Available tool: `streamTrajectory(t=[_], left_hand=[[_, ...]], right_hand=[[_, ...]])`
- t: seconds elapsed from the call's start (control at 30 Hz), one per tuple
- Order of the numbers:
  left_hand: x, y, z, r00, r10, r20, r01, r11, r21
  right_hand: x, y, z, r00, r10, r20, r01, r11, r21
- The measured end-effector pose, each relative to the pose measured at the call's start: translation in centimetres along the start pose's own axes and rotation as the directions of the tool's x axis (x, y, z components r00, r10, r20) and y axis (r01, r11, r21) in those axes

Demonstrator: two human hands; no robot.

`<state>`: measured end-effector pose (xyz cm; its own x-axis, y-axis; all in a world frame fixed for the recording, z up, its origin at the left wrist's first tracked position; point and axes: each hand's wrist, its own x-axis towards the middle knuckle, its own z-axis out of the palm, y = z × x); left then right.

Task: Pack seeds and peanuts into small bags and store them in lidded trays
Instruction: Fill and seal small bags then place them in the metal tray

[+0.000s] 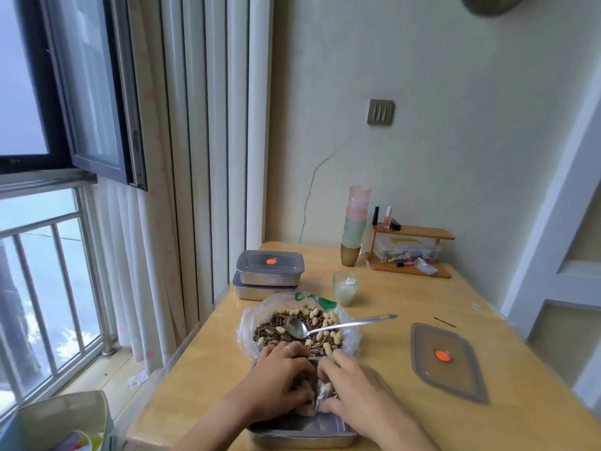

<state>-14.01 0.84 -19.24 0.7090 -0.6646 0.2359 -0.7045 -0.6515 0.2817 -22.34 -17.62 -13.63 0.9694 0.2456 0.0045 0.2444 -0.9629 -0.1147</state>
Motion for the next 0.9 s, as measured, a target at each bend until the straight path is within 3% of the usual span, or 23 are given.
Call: streamTrajectory(t=[0.17,0.3,0.4,0.53,0.73,0.9], left_hand=[[1.0,-1.5,-1.3,0.999,-0.015,-0.044,0.003,0.968,-0.25],[2.2,-5.3,-1.8,0.928,-0.142,-0.346,0.099,0.985,-0.14],[2.8,-9.1,-1.5,0.849,-0.273,-0.452,0.233,0.962,-0.144],[2.6,-12.5,-0.2,0.851,-0.344,-0.397,0.243,0.928,-0.284],[2.9,-14.2,1.8,0.893,-0.311,-0.325,0.216,0.93,-0.298],[3.0,-15.0,2.1,0.889,-0.325,-0.323,0.207,0.914,-0.35]], right_hand=[[2.5,1.2,-3.0,0.995,-0.011,0.098,0.0,0.993,0.114],[7.0,4.2,-5.2,0.994,0.094,-0.06,-0.079,0.973,0.217],[11.4,7.7,-6.1,0.973,0.199,-0.118,-0.174,0.965,0.195],[16.5,12.9,-6.4,0.94,0.335,-0.063,-0.324,0.935,0.145],[22.0,16.2,-5.5,0.941,0.333,-0.066,-0.32,0.935,0.156],[25.2,17.0,-5.2,0.902,0.399,-0.164,-0.387,0.916,0.103]])
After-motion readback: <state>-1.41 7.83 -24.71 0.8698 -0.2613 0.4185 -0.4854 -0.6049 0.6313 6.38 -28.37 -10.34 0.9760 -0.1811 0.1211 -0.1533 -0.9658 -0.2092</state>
